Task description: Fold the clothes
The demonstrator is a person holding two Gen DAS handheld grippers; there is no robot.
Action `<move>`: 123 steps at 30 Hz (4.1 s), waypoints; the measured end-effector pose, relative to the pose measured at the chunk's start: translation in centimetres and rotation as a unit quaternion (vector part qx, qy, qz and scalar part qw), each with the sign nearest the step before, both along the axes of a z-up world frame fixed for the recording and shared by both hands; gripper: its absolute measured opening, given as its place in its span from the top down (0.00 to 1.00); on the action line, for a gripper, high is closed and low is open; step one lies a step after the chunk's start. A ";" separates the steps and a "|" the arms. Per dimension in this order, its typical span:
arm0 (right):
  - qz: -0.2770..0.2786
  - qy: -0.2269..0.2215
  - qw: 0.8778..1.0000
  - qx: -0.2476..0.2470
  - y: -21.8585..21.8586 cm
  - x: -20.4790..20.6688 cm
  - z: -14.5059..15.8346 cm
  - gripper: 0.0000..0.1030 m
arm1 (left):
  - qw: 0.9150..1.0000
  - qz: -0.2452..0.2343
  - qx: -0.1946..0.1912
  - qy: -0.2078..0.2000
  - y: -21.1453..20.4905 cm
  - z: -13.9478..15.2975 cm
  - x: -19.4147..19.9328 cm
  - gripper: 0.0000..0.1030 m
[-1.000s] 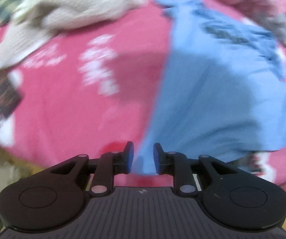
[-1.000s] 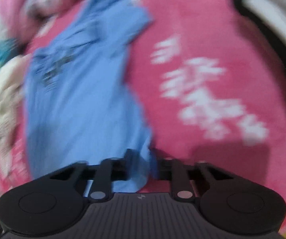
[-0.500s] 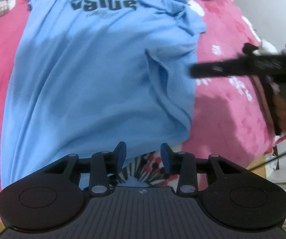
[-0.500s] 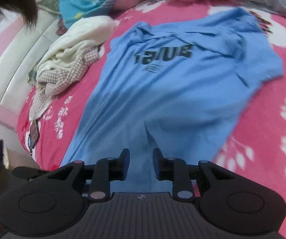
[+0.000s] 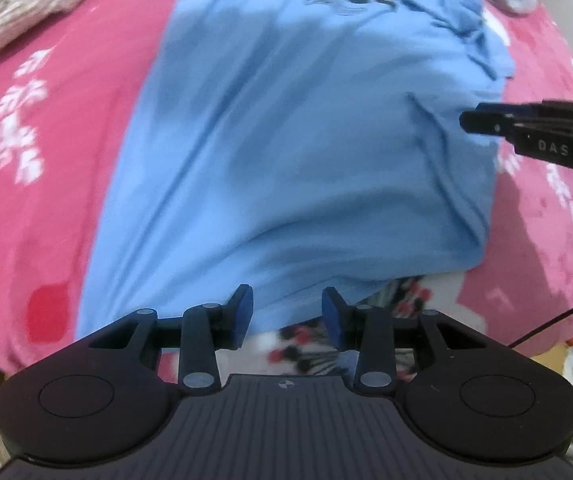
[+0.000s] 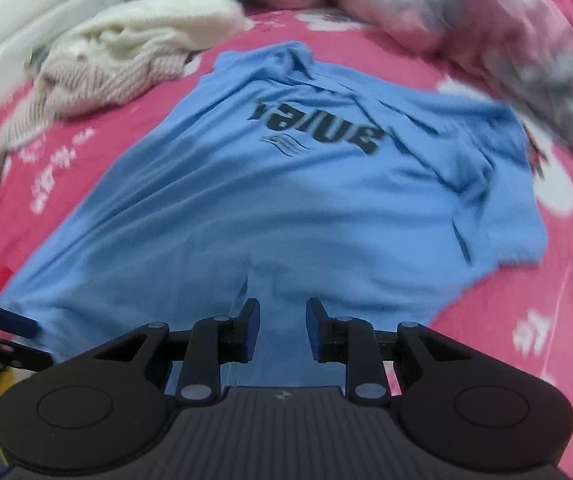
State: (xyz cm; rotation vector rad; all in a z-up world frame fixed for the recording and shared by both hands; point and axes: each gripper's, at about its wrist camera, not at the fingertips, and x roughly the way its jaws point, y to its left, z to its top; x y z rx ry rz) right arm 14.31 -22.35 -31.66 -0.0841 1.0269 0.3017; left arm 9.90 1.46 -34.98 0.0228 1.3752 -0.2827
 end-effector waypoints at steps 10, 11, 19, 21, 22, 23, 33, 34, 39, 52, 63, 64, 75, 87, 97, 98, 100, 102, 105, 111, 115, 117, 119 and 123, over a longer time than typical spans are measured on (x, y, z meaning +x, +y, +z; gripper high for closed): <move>0.051 -0.012 0.991 -0.125 4.8 1.0 -1.9 0.75 | 0.999 0.033 0.022 -0.001 5.8 -0.2 -0.2 0.64; 0.050 -0.014 0.989 -0.138 5.1 1.1 -2.1 0.75 | 0.999 0.032 0.023 0.000 6.3 -0.2 -0.2 0.64; 0.092 -0.025 0.971 -0.218 7.8 1.9 -3.2 0.76 | 0.999 0.008 0.031 0.020 8.7 -1.2 -0.2 0.64; 0.106 -0.024 0.966 -0.233 8.2 1.8 -3.2 0.76 | 0.999 -0.004 0.031 0.020 8.9 -1.3 -0.2 0.64; 0.107 -0.023 0.966 -0.236 8.2 1.9 -3.3 0.76 | 0.999 -0.011 0.031 0.020 8.9 -1.4 -0.2 0.64; 0.108 -0.022 0.965 -0.239 8.3 2.0 -3.4 0.76 | 0.999 -0.018 0.031 0.019 8.8 -1.5 -0.1 0.64; 0.118 -0.016 0.957 -0.265 8.6 3.0 -4.6 0.76 | 0.997 -0.064 0.032 0.009 8.0 -1.8 -0.6 0.63; 0.119 -0.015 0.956 -0.268 8.6 3.1 -4.7 0.76 | 0.997 -0.066 0.031 0.009 7.9 -1.9 -0.6 0.63; 0.158 -0.011 0.948 -0.275 8.7 3.2 -5.1 0.75 | 0.997 -0.074 0.032 0.004 7.5 -1.6 -0.5 0.62; -0.038 -0.038 0.970 -0.239 2.2 -0.4 1.3 1.00 | 0.996 -0.085 0.035 -0.023 6.7 -1.4 -1.4 0.62; -0.348 0.086 0.919 -0.161 -8.6 -10.4 0.5 1.00 | 0.993 -0.114 0.038 -0.022 7.4 -1.1 -1.7 0.62; -0.367 0.101 0.912 -0.151 -9.4 -11.1 -0.5 1.00 | 0.992 -0.116 0.038 -0.021 7.3 -1.1 -1.7 0.62; -0.453 0.102 0.885 0.024 -13.5 -16.1 -0.6 0.97 | 0.992 -0.124 0.035 -0.018 7.4 -0.8 -1.6 0.61; -0.396 0.092 0.900 0.159 -17.1 -9.3 -5.4 0.54 | 0.991 -0.128 0.038 -0.014 7.0 -0.5 -1.7 0.61; -0.273 0.156 0.947 0.061 -13.4 -7.6 -3.9 0.97 | 0.991 -0.126 0.037 -0.025 9.3 -0.8 -3.2 0.61; -0.270 0.154 0.948 0.061 -13.1 -7.5 -3.2 0.98 | 0.991 -0.126 0.037 -0.024 9.2 -0.8 -3.2 0.61; -0.269 0.149 0.950 0.048 -12.9 -7.6 -1.5 0.98 | 0.991 -0.127 0.037 -0.022 9.2 -0.8 -3.2 0.61; -0.281 0.154 0.946 0.045 -13.4 -8.3 -0.1 0.98 | 0.991 -0.129 0.036 -0.018 9.3 -0.6 -3.1 0.61; -0.299 0.178 0.937 0.031 -14.6 -9.9 0.5 0.98 | 0.991 -0.129 0.031 -0.011 9.6 -0.3 -3.1 0.61; -0.312 0.220 0.924 0.014 -15.3 -11.4 -1.6 0.98 | 0.993 -0.115 0.005 0.032 11.2 0.2 -3.4 0.60; -0.317 0.244 0.917 0.003 -15.5 -12.1 -3.1 0.98 | 0.995 -0.079 -0.030 0.055 12.8 1.9 -3.2 0.57; -0.311 0.246 0.918 -0.003 -15.4 -12.1 -2.8 0.98 | 0.996 -0.054 -0.044 0.054 13.1 2.4 -2.4 0.55; -0.306 0.248 0.919 -0.007 -15.3 -12.0 -2.6 0.98 | 0.998 -0.021 -0.045 0.041 11.6 1.4 0.0 0.54; -0.300 0.250 0.920 -0.012 -15.1 -11.6 -2.4 0.98 | 0.999 -0.011 -0.026 0.024 9.8 -0.4 2.4 0.56</move>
